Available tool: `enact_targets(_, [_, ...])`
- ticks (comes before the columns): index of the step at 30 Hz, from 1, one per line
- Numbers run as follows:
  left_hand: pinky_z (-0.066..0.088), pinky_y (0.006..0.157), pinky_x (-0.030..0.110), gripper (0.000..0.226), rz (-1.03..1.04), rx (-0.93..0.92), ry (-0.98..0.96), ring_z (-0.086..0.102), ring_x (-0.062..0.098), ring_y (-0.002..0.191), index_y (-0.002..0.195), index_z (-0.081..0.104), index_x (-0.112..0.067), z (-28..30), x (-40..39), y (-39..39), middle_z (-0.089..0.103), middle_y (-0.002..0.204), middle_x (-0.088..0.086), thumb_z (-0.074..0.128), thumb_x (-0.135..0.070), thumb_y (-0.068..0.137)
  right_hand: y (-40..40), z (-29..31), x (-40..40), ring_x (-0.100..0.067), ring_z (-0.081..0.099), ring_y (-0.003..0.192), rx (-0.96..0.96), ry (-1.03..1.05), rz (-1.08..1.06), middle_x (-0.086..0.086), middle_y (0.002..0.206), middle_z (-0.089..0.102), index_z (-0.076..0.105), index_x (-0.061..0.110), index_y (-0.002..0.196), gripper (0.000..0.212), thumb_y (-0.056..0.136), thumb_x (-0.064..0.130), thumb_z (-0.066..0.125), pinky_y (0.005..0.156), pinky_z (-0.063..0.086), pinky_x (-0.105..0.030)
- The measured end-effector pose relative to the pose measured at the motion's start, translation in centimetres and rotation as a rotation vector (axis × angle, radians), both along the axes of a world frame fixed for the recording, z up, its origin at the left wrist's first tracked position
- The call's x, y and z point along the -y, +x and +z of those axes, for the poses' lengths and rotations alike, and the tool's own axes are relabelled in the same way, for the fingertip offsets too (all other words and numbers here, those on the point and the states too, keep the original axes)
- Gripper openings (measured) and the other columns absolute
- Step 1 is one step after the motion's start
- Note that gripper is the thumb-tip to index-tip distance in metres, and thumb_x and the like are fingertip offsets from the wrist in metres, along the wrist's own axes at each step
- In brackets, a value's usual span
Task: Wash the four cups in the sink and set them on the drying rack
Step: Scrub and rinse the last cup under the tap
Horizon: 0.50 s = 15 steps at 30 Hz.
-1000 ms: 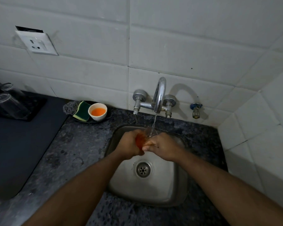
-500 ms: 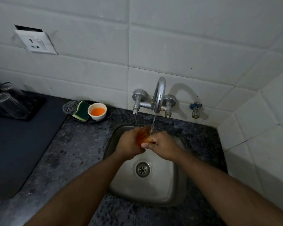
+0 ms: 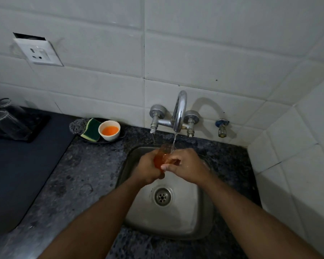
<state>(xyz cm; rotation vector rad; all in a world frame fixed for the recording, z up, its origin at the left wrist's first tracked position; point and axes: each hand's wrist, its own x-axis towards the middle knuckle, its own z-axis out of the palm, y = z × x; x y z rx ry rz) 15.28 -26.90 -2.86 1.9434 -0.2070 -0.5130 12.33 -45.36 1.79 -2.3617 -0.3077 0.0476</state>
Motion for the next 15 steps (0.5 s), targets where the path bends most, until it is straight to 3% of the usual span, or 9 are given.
enact_targets(3, [0.061,0.069,0.034,0.054,-0.025,-0.119,-0.061,0.072,0.025,0.091,0.11,0.07,-0.028,-0.1,-0.3,0.0,0.074,0.098,0.005,0.075,0.009,0.071,-1.4,-0.3,-0.2,0.001,0.069,0.102,0.074,0.136,-0.182,0.014,0.116,0.074,0.081,0.025,0.101,0.04,0.067,0.035,0.099,0.083,0.063,-0.028])
enact_targets(6, [0.058,0.068,0.032,0.046,-0.056,-0.186,-0.083,0.071,0.025,0.086,0.107,0.071,-0.028,-0.1,-0.5,-0.2,0.074,0.097,0.007,0.071,0.008,0.079,-2.7,-1.0,-1.2,-0.002,0.067,0.108,0.061,0.264,-0.373,0.018,0.124,0.065,0.067,0.035,0.118,0.068,0.06,0.035,0.101,0.081,0.062,-0.026])
enact_targets(8, [0.059,0.067,0.032,0.042,-0.086,-0.208,-0.109,0.07,0.024,0.081,0.109,0.072,-0.026,-0.1,-0.5,-0.3,0.075,0.096,0.008,0.07,0.006,0.082,-3.1,-1.4,-2.1,-0.004,0.068,0.108,-0.063,0.38,-0.45,0.015,0.125,0.065,0.058,0.037,0.128,0.081,0.059,0.035,0.102,0.084,0.063,-0.031])
enact_targets(11, [0.059,0.07,0.029,0.051,-0.106,-0.254,-0.147,0.073,0.024,0.094,0.122,0.071,-0.024,0.0,-0.4,-0.3,0.076,0.108,0.006,0.067,0.009,0.083,-2.8,-1.8,-2.8,-0.005,0.068,0.111,-0.219,0.412,-0.451,0.012,0.118,0.07,0.059,0.038,0.129,0.074,0.066,0.032,0.098,0.096,0.061,-0.04])
enact_targets(15, [0.06,0.09,0.042,0.067,-0.168,-0.324,-0.182,0.069,0.026,0.113,0.134,0.064,-0.027,0.3,-1.0,-0.3,0.073,0.123,0.006,0.069,-0.007,0.071,-2.7,-2.0,-2.4,-0.004,0.066,0.11,-0.237,0.361,-0.441,0.014,0.114,0.071,0.061,0.039,0.122,0.069,0.065,0.026,0.098,0.098,0.059,-0.037])
